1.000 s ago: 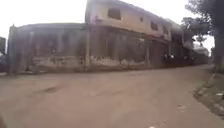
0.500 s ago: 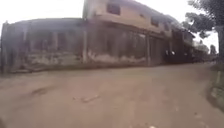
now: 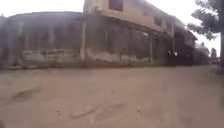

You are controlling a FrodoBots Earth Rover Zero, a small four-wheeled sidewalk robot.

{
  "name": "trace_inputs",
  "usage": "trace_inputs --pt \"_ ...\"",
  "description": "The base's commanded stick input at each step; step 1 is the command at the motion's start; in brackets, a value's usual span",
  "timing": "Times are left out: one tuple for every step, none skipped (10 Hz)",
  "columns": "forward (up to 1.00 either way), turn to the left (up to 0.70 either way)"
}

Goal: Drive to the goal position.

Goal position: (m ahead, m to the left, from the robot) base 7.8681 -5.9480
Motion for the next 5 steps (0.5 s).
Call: trace_inputs --pt "0.85 -0.33" --pt "0.85 -0.33" --pt "0.85 -0.33" --pt "0.85 -0.33" --pt "0.85 -0.33"
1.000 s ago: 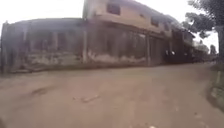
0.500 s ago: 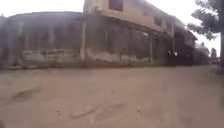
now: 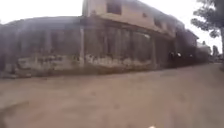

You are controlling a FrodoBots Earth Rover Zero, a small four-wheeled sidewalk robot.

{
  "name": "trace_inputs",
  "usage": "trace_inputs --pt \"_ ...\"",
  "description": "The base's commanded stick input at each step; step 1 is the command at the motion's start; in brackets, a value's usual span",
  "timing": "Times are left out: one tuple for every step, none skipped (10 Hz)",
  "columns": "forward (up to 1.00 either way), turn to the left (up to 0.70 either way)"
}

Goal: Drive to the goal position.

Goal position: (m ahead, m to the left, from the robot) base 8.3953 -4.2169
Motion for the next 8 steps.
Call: trace_inputs --pt "0.85 -0.33" --pt "0.85 -0.33" --pt "0.85 -0.24" --pt "0.85 0.01" --pt "0.85 0.01" --pt "0.85 0.01" --pt "0.85 0.01" --pt "0.85 0.01"
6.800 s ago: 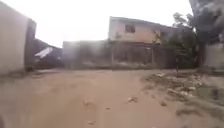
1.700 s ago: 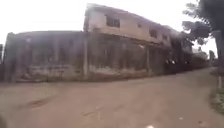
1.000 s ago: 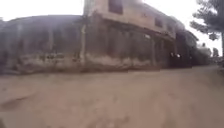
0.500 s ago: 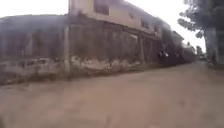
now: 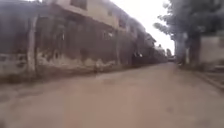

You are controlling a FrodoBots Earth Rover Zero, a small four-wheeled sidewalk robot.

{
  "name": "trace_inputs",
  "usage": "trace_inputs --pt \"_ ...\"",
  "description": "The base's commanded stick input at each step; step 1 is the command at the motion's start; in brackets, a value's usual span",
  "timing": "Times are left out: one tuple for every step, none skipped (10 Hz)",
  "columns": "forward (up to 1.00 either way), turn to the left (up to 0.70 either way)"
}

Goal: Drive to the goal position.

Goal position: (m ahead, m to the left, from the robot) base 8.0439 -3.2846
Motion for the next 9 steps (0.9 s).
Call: trace_inputs --pt "0.85 0.01" --pt "0.85 0.01" --pt "0.85 0.01" --pt "0.85 0.01" --pt "0.85 0.0" --pt "0.85 -0.33" --pt "0.85 -0.33" --pt "0.85 -0.33" --pt "0.85 -0.33"
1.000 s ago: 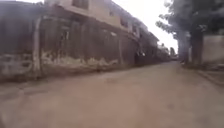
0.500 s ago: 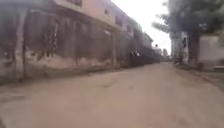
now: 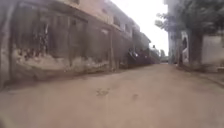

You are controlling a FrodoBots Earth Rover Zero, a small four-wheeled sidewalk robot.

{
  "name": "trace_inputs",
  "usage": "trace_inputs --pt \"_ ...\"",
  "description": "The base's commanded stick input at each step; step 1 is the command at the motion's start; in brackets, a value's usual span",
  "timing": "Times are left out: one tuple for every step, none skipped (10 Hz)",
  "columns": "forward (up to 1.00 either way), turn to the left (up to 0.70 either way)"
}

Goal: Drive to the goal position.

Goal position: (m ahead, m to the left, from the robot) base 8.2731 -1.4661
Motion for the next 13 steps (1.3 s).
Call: trace_inputs --pt "0.85 -0.33" --pt "0.85 -0.33" --pt "0.85 -0.33" --pt "0.85 -0.21" --pt "0.85 -0.02" --pt "0.85 0.01" --pt "0.85 0.01" --pt "0.85 0.01" --pt "0.85 0.01" --pt "0.85 0.01" --pt "0.85 0.01" --pt "0.85 0.01" --pt "0.85 0.01"
